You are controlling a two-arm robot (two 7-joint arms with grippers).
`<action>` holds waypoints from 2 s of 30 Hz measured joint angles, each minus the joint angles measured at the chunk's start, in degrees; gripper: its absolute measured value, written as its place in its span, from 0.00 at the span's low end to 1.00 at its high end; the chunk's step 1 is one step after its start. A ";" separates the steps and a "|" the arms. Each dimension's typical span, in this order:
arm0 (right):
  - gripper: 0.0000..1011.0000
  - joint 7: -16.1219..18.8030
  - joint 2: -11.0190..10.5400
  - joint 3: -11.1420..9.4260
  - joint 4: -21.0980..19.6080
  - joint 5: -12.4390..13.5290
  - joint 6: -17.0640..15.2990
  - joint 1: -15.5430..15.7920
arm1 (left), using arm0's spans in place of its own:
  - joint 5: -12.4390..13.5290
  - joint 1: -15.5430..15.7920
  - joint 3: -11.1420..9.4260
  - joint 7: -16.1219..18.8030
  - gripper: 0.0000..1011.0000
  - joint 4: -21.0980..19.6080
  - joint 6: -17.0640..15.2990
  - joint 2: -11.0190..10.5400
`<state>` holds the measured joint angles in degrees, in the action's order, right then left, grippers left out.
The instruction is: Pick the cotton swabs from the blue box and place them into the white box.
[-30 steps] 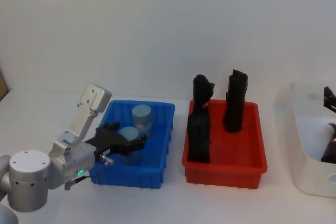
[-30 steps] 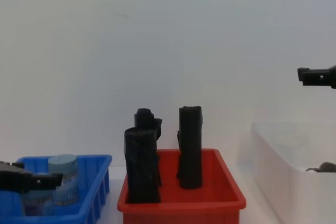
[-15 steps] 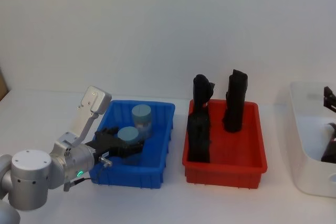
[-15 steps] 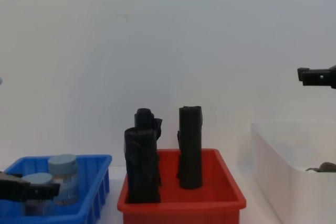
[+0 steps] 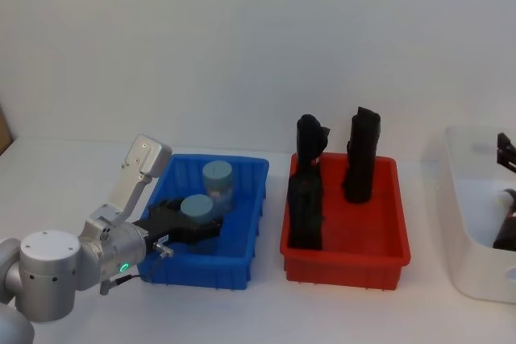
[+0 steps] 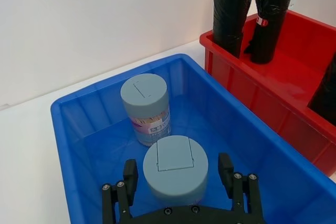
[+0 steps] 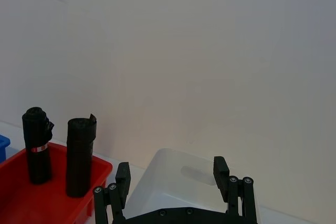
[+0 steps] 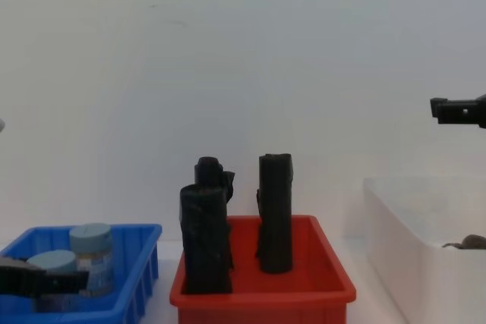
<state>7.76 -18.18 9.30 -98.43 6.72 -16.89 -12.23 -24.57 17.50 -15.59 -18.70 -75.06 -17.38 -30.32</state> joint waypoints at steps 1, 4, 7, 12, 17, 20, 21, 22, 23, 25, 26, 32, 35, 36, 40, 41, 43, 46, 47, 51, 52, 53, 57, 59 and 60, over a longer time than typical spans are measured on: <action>0.99 0.00 0.00 0.00 0.00 0.00 0.00 0.00 | 0.00 0.04 -0.01 -0.05 0.97 0.09 0.02 0.02; 0.99 0.00 0.00 0.00 0.00 0.00 0.00 0.00 | 0.00 0.20 -0.04 -0.27 0.92 0.45 0.15 0.12; 0.99 0.00 0.00 0.00 0.00 0.00 0.00 0.00 | 0.00 0.29 -0.05 -0.39 0.83 0.61 0.21 0.17; 0.99 0.00 0.00 0.00 0.00 0.00 0.00 0.00 | 0.00 0.41 -0.08 -0.56 0.68 0.91 0.31 0.25; 0.99 0.00 0.00 0.00 0.00 0.00 0.00 0.00 | 0.00 0.49 -0.11 -0.66 0.66 1.08 0.38 0.30; 0.99 0.00 0.00 0.00 0.00 0.00 0.00 0.00 | 0.00 0.51 -0.11 -0.71 0.66 1.15 0.41 0.31; 0.99 0.00 0.00 0.00 0.00 0.00 0.00 0.00 | 0.00 0.52 -0.11 -0.73 0.66 1.17 0.42 0.32; 0.99 0.00 0.00 0.00 0.00 0.00 0.00 0.00 | 0.00 0.53 -0.11 -0.73 0.66 1.17 0.43 0.32; 0.99 0.00 0.00 0.00 0.00 0.00 0.00 0.00 | 0.00 0.53 -0.11 -0.73 0.66 1.16 0.43 0.32; 0.99 0.00 0.00 -0.01 0.00 0.00 0.00 0.00 | 0.07 0.52 -0.12 -0.72 0.66 0.97 0.43 0.31; 0.99 0.00 0.00 0.00 0.00 0.00 0.00 0.00 | 0.12 0.52 -0.11 -0.70 0.66 0.87 0.42 0.31; 0.99 0.00 0.00 0.00 0.00 0.00 0.00 0.00 | 1.31 0.43 0.11 0.31 0.66 -1.73 0.24 -0.09; 0.99 0.00 0.00 0.00 0.00 0.00 0.00 0.00 | 2.18 0.44 0.32 0.83 0.66 -3.42 0.02 -0.37; 0.99 0.00 0.00 0.00 0.00 0.00 0.00 0.00 | 2.42 0.47 0.38 0.94 0.66 -4.03 -0.03 -0.43; 0.99 0.00 0.00 0.00 0.00 0.00 0.00 0.00 | 4.13 0.93 0.69 1.53 0.66 -7.01 -0.38 -0.80; 0.99 0.01 0.00 0.00 0.00 0.00 0.01 -0.01 | 4.41 1.07 0.76 1.60 0.66 -7.61 -0.43 -0.88; 0.99 0.02 0.00 0.01 0.00 -0.01 0.04 -0.01 | 4.98 1.29 0.86 1.67 0.66 -8.57 -0.50 -0.96; 0.99 0.49 0.01 0.12 0.11 -0.41 0.56 -0.10 | 6.58 2.12 1.06 1.71 0.66 -10.93 -0.59 -1.08; 0.99 0.65 0.02 0.15 0.17 -0.52 0.74 -0.14 | 6.86 2.30 1.09 1.71 0.66 -11.36 -0.59 -1.09; 0.99 1.74 0.07 0.40 0.50 -1.19 2.10 -0.33 | 8.34 3.45 1.25 1.35 0.66 -13.43 -0.49 -1.04; 0.99 2.08 0.08 0.49 0.58 -1.40 2.59 -0.40 | 8.85 3.98 1.28 1.08 0.66 -14.13 -0.36 -0.94; 0.99 2.66 0.12 0.62 0.72 -1.69 3.34 -0.50 | 8.85 3.98 1.28 1.08 0.66 -14.13 -0.36 -0.94; 0.99 4.07 0.18 0.90 0.99 -2.27 5.03 -0.67 | 10.22 5.58 1.30 -0.10 0.66 -15.72 0.26 -0.49; 0.99 5.62 0.24 1.24 1.23 -2.77 6.76 -0.88 | 11.23 7.05 1.25 -1.34 0.66 -16.69 0.92 0.04; 0.99 6.04 0.28 1.34 1.30 -2.89 7.18 -0.94 | 11.46 7.39 1.21 -1.72 0.66 -16.88 1.09 0.17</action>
<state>13.80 -17.90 10.64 -97.13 3.83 -9.71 -13.17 -13.11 24.89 -14.38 -20.42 -91.94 -16.29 -30.15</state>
